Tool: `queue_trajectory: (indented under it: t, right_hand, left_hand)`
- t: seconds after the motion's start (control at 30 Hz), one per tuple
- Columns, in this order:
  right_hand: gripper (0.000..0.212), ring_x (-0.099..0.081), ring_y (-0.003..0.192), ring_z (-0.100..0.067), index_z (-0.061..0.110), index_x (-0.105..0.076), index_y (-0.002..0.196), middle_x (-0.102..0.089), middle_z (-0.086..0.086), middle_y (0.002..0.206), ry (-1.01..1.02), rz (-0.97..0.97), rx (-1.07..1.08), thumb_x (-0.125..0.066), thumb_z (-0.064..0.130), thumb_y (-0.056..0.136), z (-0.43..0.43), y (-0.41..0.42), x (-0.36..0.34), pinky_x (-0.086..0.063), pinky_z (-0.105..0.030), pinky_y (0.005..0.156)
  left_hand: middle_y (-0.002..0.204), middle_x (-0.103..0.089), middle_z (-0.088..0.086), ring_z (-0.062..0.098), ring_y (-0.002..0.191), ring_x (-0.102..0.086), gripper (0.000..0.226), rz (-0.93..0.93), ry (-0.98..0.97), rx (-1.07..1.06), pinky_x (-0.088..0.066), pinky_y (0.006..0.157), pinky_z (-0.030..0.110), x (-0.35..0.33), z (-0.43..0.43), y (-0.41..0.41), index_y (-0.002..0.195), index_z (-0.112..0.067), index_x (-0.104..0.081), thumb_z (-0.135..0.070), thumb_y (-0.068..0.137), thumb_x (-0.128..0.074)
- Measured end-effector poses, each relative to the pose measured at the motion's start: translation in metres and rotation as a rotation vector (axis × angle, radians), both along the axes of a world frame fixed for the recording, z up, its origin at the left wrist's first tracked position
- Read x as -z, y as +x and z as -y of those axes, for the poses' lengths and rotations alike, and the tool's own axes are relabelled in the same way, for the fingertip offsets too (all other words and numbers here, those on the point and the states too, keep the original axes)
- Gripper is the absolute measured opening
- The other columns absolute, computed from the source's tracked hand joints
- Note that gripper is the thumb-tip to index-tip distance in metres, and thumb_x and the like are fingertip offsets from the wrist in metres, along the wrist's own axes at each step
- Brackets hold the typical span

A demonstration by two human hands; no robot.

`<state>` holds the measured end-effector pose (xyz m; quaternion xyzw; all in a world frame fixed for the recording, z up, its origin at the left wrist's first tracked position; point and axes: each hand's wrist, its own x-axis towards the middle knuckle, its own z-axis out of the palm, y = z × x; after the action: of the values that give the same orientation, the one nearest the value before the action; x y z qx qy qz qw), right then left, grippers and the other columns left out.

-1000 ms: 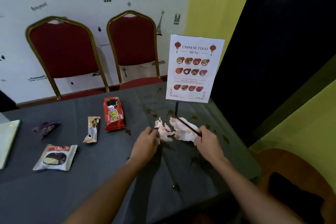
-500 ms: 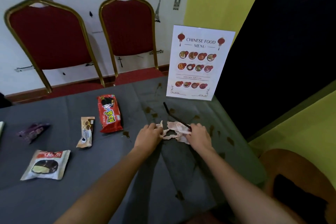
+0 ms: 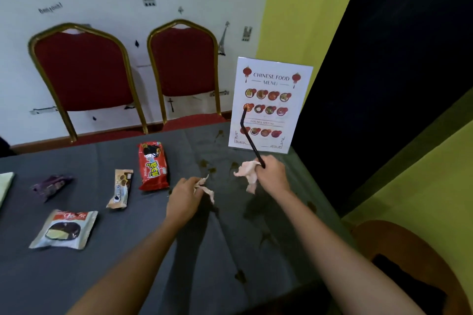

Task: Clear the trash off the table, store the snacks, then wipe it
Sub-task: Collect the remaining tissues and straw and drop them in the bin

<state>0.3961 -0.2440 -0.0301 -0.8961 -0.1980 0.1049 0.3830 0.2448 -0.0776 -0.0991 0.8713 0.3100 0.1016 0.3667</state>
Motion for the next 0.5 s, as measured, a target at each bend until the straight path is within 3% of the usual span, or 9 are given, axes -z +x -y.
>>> queue_trajectory:
  t: [0.1, 0.2, 0.27, 0.33, 0.43, 0.5]
  right_hand:
    - [0.017, -0.053, 0.073, -0.02, 0.011, -0.064, 0.073, -0.059, -0.004, 0.075, 0.042, -0.094, -0.008, -0.052, 0.012, 0.086, -0.017, -0.021, -0.002, -0.037, -0.028, 0.059]
    - [0.02, -0.056, 0.07, -0.019, 0.018, -0.059, 0.064, -0.058, 0.001, 0.066, 0.022, -0.178, -0.124, -0.058, 0.017, 0.083, -0.034, -0.052, 0.002, -0.035, -0.023, 0.05]
    - [0.01, -0.061, 0.075, -0.019, 0.019, -0.065, 0.072, -0.066, -0.001, 0.074, -0.022, -0.195, -0.241, -0.062, 0.019, 0.081, -0.046, -0.072, 0.009, -0.043, -0.024, 0.057]
    - [0.003, -0.064, 0.078, -0.018, 0.021, -0.066, 0.077, -0.069, -0.002, 0.081, -0.056, -0.194, -0.354, -0.066, 0.022, 0.08, -0.061, -0.094, 0.013, -0.047, -0.026, 0.063]
    - [0.016, -0.061, 0.072, -0.015, 0.023, -0.057, 0.069, -0.065, 0.004, 0.074, -0.053, -0.177, -0.45, -0.068, 0.028, 0.079, -0.084, -0.126, 0.014, -0.041, -0.02, 0.052]
    - [0.021, -0.059, 0.072, -0.016, 0.022, -0.052, 0.064, -0.062, 0.005, 0.071, -0.048, -0.162, -0.512, -0.067, 0.028, 0.078, -0.101, -0.146, 0.012, -0.041, -0.025, 0.057]
  left_hand:
    - [0.101, -0.053, 0.002, 0.017, 0.093, -0.056, 0.023, 0.03, -0.093, -0.082, -0.045, 0.081, 0.029, -0.003, 0.006, -0.015, 0.114, -0.015, -0.063, -0.017, 0.092, -0.054]
    - [0.101, -0.06, 0.003, 0.021, 0.098, -0.059, 0.022, 0.096, -0.324, -0.226, -0.047, 0.081, 0.03, -0.009, 0.013, -0.035, 0.108, -0.017, -0.064, -0.012, 0.093, -0.05]
    - [0.103, -0.063, 0.007, 0.026, 0.102, -0.06, 0.02, 0.16, -0.57, -0.264, -0.05, 0.081, 0.033, -0.017, 0.018, -0.049, 0.105, -0.016, -0.063, -0.011, 0.095, -0.046]
    - [0.109, -0.063, 0.015, 0.033, 0.104, -0.06, 0.023, 0.19, -0.724, -0.257, -0.05, 0.088, 0.046, -0.023, 0.021, -0.067, 0.11, -0.012, -0.062, -0.013, 0.098, -0.042]
    - [0.108, -0.063, 0.022, 0.035, 0.097, -0.061, 0.03, 0.279, -0.891, -0.317, -0.046, 0.093, 0.049, -0.029, 0.02, -0.092, 0.116, -0.003, -0.06, -0.015, 0.1, -0.037]
    - [0.095, -0.064, 0.019, 0.027, 0.086, -0.061, 0.028, 0.401, -0.996, -0.412, -0.048, 0.084, 0.042, -0.032, 0.014, -0.112, 0.113, 0.001, -0.058, -0.012, 0.1, -0.037]
